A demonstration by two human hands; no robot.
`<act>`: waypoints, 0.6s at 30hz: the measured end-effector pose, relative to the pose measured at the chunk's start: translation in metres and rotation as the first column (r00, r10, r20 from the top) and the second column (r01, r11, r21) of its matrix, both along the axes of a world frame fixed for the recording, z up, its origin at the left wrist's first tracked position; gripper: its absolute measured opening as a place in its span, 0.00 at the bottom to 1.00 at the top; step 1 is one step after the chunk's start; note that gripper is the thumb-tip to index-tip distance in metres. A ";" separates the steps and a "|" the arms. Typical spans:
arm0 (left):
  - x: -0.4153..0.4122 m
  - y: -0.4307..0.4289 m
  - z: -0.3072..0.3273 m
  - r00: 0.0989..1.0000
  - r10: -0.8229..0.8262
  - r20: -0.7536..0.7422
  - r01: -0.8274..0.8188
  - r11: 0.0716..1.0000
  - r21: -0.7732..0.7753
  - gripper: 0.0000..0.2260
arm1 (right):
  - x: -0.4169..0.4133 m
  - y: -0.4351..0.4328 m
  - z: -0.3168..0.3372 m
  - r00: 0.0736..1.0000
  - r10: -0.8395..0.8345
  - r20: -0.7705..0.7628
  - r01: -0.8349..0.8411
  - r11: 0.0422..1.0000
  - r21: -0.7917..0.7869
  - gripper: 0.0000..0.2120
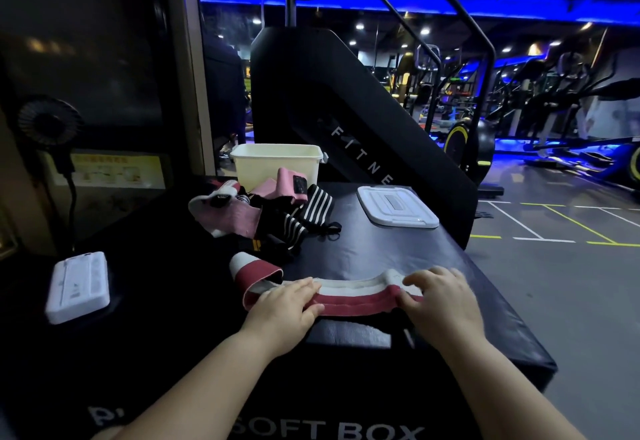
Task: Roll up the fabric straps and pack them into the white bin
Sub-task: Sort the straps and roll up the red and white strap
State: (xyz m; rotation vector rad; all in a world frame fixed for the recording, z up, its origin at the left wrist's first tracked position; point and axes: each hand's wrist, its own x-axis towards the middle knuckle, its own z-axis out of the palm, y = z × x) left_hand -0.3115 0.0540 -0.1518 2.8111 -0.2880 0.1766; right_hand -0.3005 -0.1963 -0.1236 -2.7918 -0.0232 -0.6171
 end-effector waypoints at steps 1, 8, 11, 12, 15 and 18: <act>0.000 0.000 0.001 1.000 -0.005 0.000 0.005 1.000 -0.001 0.23 | 0.001 0.009 0.001 0.998 0.065 0.012 -0.065 0.997 0.033 0.11; -0.006 0.011 0.004 0.998 0.015 -0.054 -0.016 1.000 -0.017 0.21 | 0.014 0.059 -0.002 0.929 0.367 -0.038 -0.369 0.927 -0.070 0.15; -0.010 0.021 0.008 0.998 0.058 -0.002 -0.058 0.996 -0.064 0.19 | 0.025 0.066 -0.017 0.898 0.393 -0.195 -0.421 0.898 -0.127 0.23; -0.011 0.025 0.008 0.998 0.068 0.016 -0.066 0.995 -0.076 0.18 | 0.027 0.065 -0.022 0.889 0.373 -0.264 -0.414 0.902 -0.120 0.26; -0.012 0.043 0.007 0.991 0.091 0.096 -0.082 0.991 -0.102 0.13 | 0.030 0.064 -0.030 0.878 0.347 -0.330 -0.401 0.909 -0.110 0.39; -0.009 0.063 0.000 0.981 0.142 0.132 -0.127 0.985 -0.115 0.11 | 0.032 0.068 -0.030 0.887 0.341 -0.312 -0.400 0.904 -0.148 0.29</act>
